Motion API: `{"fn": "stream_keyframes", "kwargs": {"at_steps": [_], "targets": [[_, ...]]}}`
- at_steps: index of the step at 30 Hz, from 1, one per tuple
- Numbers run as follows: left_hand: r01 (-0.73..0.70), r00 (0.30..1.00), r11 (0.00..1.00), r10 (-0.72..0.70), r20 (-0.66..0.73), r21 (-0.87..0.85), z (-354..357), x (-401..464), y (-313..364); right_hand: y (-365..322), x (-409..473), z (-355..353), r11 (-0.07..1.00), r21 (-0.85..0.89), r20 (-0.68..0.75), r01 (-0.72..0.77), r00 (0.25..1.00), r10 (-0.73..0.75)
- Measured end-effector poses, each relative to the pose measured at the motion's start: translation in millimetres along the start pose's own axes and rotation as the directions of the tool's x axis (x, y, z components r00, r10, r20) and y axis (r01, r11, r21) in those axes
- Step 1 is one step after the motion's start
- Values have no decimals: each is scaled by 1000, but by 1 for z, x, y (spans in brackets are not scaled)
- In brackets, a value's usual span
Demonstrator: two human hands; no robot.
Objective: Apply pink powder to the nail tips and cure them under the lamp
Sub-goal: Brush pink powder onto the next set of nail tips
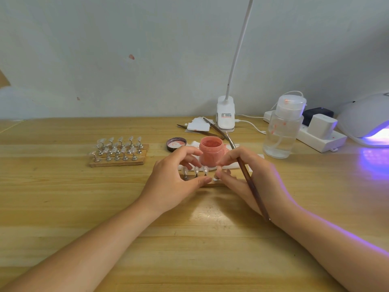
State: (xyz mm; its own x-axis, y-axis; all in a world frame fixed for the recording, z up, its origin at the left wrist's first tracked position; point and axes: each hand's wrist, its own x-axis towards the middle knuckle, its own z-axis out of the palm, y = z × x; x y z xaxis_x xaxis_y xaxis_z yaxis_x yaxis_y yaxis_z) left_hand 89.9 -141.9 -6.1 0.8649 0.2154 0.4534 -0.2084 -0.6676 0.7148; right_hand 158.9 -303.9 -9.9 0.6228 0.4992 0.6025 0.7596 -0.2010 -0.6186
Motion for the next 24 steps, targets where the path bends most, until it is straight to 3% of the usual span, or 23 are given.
{"fn": "stream_keyframes", "kwargs": {"at_steps": [12, 21, 24], "targets": [[101, 991, 988, -89, 100, -118, -1, 5, -1, 1, 0, -1, 998, -42, 88, 47, 995, -43], [172, 970, 979, -150, 193, -106, 0, 13, -2, -10, 6, -6, 982, 153, -187, 114, 979, -85], [180, 971, 976, -156, 181, -123, 0, 12, -3, -13, 16, -12, 959, 283, -169, -17, 983, 67]]}}
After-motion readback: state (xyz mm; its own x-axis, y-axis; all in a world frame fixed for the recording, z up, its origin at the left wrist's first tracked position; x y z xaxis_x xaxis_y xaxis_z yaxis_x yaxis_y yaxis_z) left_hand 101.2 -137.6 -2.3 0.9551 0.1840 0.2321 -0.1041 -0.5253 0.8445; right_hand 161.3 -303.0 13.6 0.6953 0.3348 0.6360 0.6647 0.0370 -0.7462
